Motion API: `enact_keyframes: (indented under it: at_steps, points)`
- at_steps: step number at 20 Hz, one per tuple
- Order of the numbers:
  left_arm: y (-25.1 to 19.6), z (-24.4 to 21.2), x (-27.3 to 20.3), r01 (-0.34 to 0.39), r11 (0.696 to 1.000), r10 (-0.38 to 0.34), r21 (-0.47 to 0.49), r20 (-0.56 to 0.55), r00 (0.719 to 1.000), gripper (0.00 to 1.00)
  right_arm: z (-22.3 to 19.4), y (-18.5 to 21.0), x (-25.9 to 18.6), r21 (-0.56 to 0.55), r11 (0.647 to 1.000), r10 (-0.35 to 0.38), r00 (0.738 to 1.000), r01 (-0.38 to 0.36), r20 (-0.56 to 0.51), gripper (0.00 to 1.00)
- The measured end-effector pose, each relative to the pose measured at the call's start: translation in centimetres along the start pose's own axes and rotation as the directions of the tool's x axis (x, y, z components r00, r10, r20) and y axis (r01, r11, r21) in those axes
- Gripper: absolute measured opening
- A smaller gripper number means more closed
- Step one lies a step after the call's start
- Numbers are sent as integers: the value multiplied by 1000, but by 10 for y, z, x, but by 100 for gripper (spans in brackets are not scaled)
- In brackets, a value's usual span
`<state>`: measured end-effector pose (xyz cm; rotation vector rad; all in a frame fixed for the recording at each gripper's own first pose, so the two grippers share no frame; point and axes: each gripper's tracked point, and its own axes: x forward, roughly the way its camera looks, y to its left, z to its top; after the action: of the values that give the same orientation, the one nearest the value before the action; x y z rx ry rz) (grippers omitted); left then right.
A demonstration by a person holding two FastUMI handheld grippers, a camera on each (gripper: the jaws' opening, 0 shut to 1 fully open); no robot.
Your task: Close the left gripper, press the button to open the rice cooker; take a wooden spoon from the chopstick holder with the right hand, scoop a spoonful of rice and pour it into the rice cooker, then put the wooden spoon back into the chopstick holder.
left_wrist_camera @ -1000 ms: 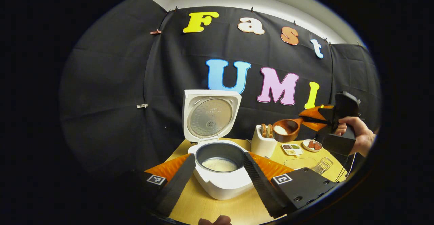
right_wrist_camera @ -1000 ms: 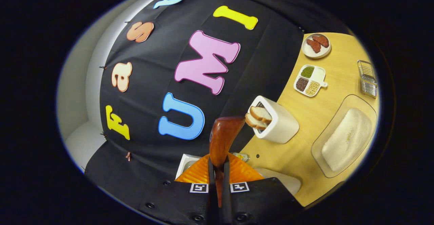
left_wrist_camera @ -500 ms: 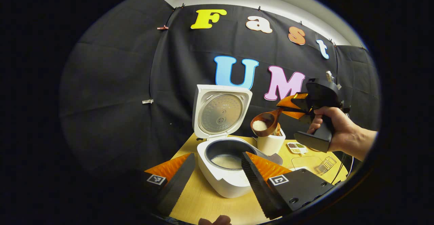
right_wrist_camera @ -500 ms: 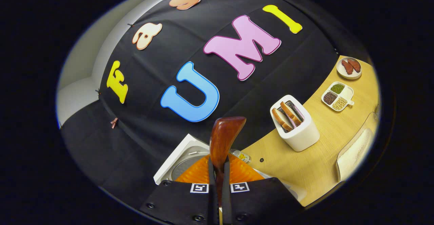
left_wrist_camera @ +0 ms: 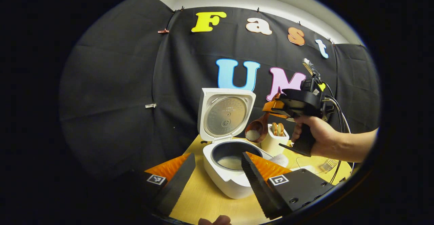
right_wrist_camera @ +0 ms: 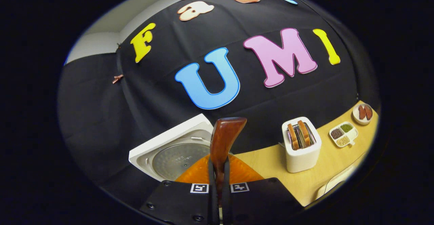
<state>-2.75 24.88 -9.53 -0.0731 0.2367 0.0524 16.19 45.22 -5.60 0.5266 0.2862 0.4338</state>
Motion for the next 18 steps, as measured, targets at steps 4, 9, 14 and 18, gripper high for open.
enact_keyframes:
  at_steps: [4,9,14,18]
  points:
    - [3,-3,0,-6,1000,6,-5,-4,1000,95,-8,23,3,-169,983,72,997,-70,8,8]
    - [9,-7,0,-19,1000,19,-13,-8,1000,95,-15,52,-4,-360,918,182,983,-169,2,8]
    - [12,-9,-1,-23,1000,23,-17,-9,1000,95,-28,73,-15,-508,829,258,966,-233,-22,8]
    - [10,-9,1,-24,999,24,-21,-9,1000,95,-35,85,-26,-636,723,314,948,-270,-46,8]
